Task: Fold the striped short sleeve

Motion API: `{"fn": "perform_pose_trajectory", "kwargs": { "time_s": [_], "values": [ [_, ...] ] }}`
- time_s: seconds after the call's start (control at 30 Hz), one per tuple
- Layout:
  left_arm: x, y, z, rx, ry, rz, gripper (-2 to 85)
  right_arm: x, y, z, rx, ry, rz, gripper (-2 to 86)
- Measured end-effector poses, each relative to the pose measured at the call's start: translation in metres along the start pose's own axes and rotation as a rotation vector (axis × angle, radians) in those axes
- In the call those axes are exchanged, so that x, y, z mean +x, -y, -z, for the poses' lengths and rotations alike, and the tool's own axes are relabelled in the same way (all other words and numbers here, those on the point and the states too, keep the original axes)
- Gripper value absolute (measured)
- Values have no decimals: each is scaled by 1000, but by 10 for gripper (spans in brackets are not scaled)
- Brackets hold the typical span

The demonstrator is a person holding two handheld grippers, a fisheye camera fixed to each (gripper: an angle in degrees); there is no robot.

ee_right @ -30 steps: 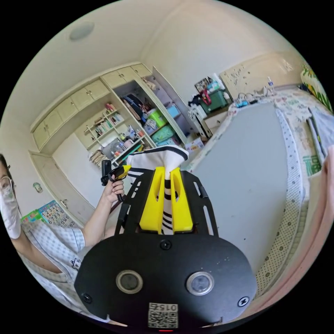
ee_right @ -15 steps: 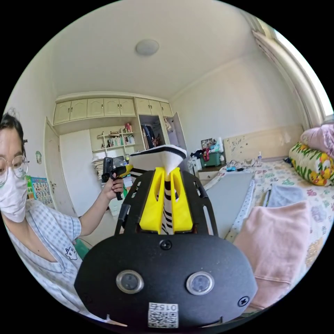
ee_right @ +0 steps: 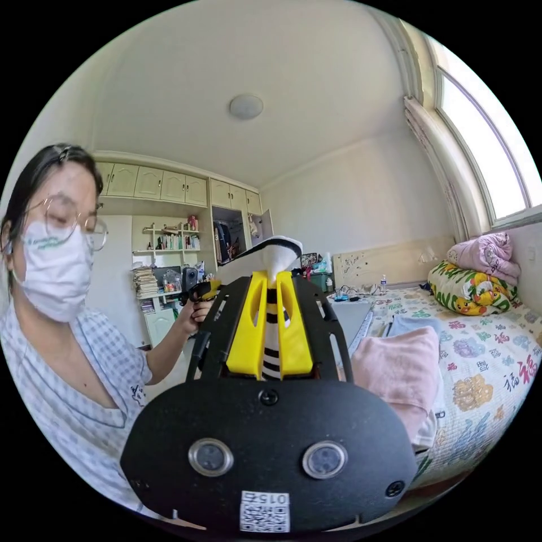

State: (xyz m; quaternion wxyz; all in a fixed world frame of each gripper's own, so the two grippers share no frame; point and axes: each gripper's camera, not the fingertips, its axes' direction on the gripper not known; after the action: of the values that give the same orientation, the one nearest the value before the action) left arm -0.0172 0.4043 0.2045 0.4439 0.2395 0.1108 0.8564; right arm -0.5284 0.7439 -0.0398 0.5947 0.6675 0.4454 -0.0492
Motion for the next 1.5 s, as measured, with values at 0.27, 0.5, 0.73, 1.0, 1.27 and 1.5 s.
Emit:
{"fn": "perform_pose_trajectory", "kwargs": {
  "time_s": [0.27,0.5,0.73,1.0,1.27,1.5],
  "values": [
    [40,-83,4,-94,-33,-82,9,-34,-39,64,-40,-41,-42,10],
    [46,-143,25,-67,-134,-75,9,-76,-35,99,-92,-54,27,10],
    [41,-198,43,-71,-214,-74,10,-100,-43,116,-125,-84,47,9],
    [27,-240,33,-94,-264,-147,10,-114,-68,148,-96,-159,30,10],
    [-9,-268,1,-106,-299,-178,10,-125,-99,171,-76,-279,59,10],
    [-58,-300,-30,-79,-298,-150,10,-111,-153,165,-43,-346,60,9]
  ]
}}
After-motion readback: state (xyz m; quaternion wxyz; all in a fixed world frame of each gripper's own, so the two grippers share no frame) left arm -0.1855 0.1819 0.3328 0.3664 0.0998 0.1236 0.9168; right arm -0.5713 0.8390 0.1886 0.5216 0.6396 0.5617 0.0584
